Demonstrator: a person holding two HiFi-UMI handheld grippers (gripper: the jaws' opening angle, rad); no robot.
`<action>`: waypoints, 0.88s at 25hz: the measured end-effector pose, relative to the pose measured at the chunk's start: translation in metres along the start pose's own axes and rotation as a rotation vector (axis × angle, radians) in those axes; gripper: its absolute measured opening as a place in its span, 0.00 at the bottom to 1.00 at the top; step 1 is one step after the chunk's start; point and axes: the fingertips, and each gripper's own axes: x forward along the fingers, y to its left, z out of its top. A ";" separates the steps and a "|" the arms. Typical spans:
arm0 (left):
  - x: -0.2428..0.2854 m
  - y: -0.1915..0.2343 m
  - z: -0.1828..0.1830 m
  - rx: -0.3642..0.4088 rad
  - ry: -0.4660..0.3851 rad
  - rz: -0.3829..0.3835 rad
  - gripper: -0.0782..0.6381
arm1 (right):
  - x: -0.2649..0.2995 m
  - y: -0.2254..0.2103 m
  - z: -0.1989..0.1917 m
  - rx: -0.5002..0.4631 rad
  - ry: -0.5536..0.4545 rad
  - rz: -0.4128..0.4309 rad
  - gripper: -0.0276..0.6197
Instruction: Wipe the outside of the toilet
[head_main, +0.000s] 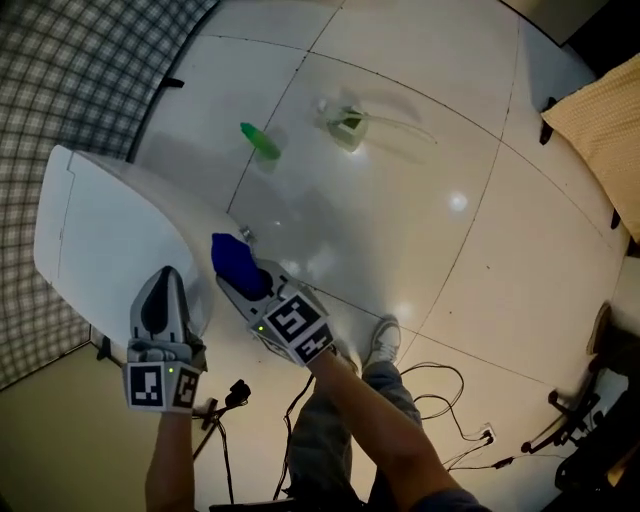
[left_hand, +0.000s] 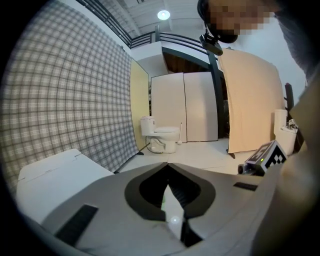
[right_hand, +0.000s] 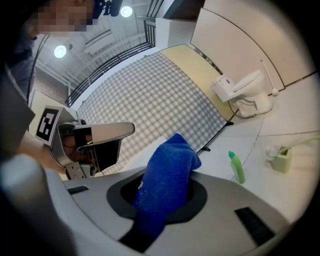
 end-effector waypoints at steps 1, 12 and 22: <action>-0.004 -0.004 -0.004 0.009 0.001 0.000 0.13 | 0.000 0.000 -0.008 0.007 -0.004 0.002 0.14; -0.071 -0.027 -0.059 0.126 -0.024 -0.110 0.13 | 0.011 0.048 -0.108 0.097 -0.100 -0.071 0.14; -0.164 -0.018 -0.153 0.234 0.007 -0.224 0.13 | 0.039 0.166 -0.232 0.161 -0.178 -0.087 0.14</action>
